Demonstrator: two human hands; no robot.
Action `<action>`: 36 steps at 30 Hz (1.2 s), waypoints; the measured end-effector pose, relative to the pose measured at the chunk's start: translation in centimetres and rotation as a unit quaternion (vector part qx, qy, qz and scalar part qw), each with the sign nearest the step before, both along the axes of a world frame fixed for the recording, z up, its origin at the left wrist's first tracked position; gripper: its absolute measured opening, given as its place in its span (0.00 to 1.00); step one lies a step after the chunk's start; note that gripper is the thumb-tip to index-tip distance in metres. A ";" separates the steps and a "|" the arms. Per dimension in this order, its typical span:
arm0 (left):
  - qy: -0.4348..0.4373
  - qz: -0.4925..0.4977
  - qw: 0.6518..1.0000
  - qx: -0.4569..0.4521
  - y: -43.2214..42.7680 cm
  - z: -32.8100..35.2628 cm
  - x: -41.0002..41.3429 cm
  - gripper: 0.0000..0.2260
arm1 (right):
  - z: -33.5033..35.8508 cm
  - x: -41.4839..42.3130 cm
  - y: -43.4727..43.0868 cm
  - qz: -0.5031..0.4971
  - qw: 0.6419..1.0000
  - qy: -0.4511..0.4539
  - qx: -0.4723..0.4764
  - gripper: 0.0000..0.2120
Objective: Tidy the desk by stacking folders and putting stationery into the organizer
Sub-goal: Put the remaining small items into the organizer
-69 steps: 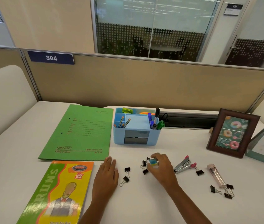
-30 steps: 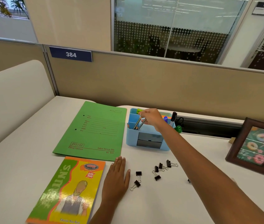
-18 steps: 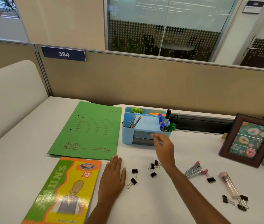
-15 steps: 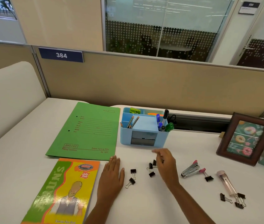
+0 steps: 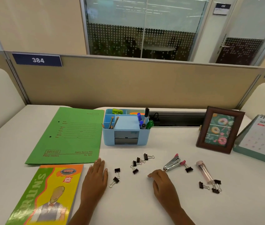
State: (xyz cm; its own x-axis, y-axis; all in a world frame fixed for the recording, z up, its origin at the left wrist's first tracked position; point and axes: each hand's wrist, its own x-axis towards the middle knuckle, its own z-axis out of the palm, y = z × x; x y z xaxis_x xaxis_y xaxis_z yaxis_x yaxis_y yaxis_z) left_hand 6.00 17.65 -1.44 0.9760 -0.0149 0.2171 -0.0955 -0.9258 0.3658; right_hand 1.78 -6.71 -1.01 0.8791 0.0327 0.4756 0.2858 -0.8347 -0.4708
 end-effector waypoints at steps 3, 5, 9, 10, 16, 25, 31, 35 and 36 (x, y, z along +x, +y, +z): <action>0.003 -0.010 1.000 -0.008 0.0 -0.7 0.0 0.28 | 0.0 -0.5 -0.4 -0.012 1.000 -0.006 0.002 0.15; -0.010 -0.012 1.000 -0.026 -0.4 -0.8 -0.3 0.33 | 0.1 -0.7 -0.9 -0.027 0.999 -0.015 0.010 0.15; 0.017 -0.002 0.998 -0.066 -1.5 -0.3 -1.9 0.39 | 0.6 -1.0 -3.6 -0.069 0.997 -0.039 0.004 0.15; 0.022 0.004 0.997 -0.068 -1.8 -0.3 -2.3 0.39 | 0.8 -1.1 -4.6 -0.080 0.996 -0.045 -0.007 0.15; 0.036 0.028 0.998 -0.046 -2.7 -0.7 -3.5 0.39 | 1.6 -0.8 -10.6 -0.186 0.978 -0.060 -0.067 0.17; 0.025 0.069 0.994 -0.076 -1.8 0.0 -3.6 0.30 | 2.1 0.5 -14.5 -0.252 0.960 0.054 -0.107 0.14; 0.023 -0.009 0.999 -0.023 -0.4 -0.6 -3.1 0.35 | 2.2 0.9 -14.6 -0.229 0.964 0.088 -0.100 0.17; 0.002 -0.042 0.999 0.018 1.0 -1.5 -2.4 0.34 | 3.6 1.2 -14.2 -0.206 0.972 0.108 0.023 0.18; 0.010 -0.048 0.998 0.032 1.2 -1.4 -2.3 0.30 | 4.1 1.3 -13.8 -0.198 0.973 0.102 0.061 0.20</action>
